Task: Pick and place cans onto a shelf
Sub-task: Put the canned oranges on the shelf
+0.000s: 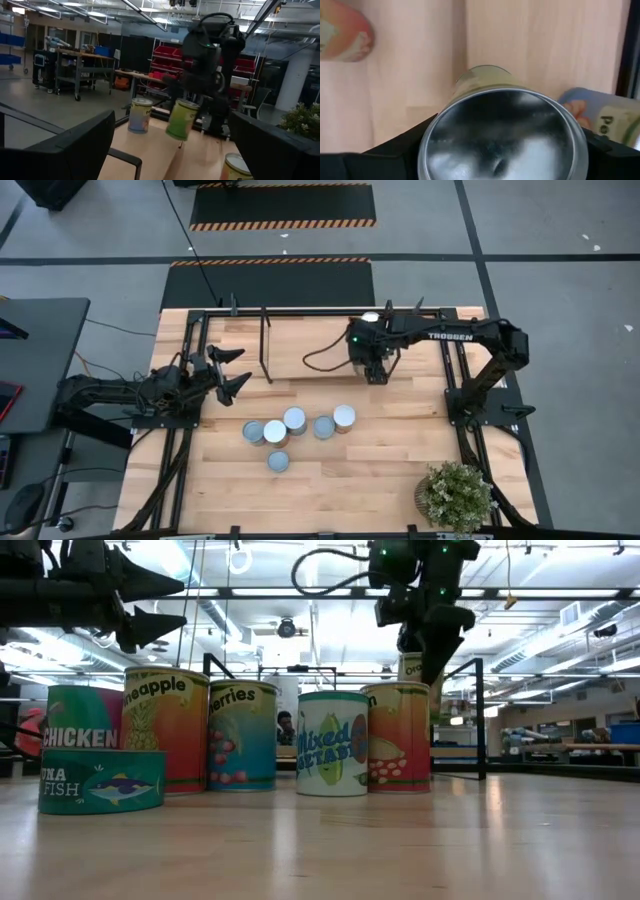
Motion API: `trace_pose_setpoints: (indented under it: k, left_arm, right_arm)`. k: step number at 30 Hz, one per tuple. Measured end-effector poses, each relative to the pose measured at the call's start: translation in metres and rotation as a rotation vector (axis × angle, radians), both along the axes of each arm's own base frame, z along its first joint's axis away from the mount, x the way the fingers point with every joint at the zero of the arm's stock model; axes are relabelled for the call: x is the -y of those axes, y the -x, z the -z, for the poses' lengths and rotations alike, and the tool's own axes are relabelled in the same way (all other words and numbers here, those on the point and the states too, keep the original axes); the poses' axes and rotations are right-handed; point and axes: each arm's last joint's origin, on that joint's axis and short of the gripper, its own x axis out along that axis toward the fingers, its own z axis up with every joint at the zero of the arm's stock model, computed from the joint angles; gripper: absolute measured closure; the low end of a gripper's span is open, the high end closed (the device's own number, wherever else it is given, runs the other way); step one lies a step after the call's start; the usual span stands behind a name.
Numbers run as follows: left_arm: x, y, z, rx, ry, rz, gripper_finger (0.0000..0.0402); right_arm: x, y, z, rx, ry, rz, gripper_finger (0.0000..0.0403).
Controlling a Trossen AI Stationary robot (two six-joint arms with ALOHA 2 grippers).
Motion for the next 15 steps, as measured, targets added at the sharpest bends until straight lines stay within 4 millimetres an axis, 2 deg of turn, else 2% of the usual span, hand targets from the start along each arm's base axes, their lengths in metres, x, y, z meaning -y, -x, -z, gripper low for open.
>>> trace_pose_setpoints:
  k: [7,15]
  left_arm:
    - [0.000,0.000,0.000,0.000,0.000,0.000,0.0008]
    - [0.000,0.000,0.002,-0.011,0.023,0.005,0.0008]
  right_arm:
    - [0.025,0.011,0.014,-0.028,-0.003,0.032,0.0076]
    - [0.030,0.018,0.023,-0.048,-0.048,0.050,0.0075]
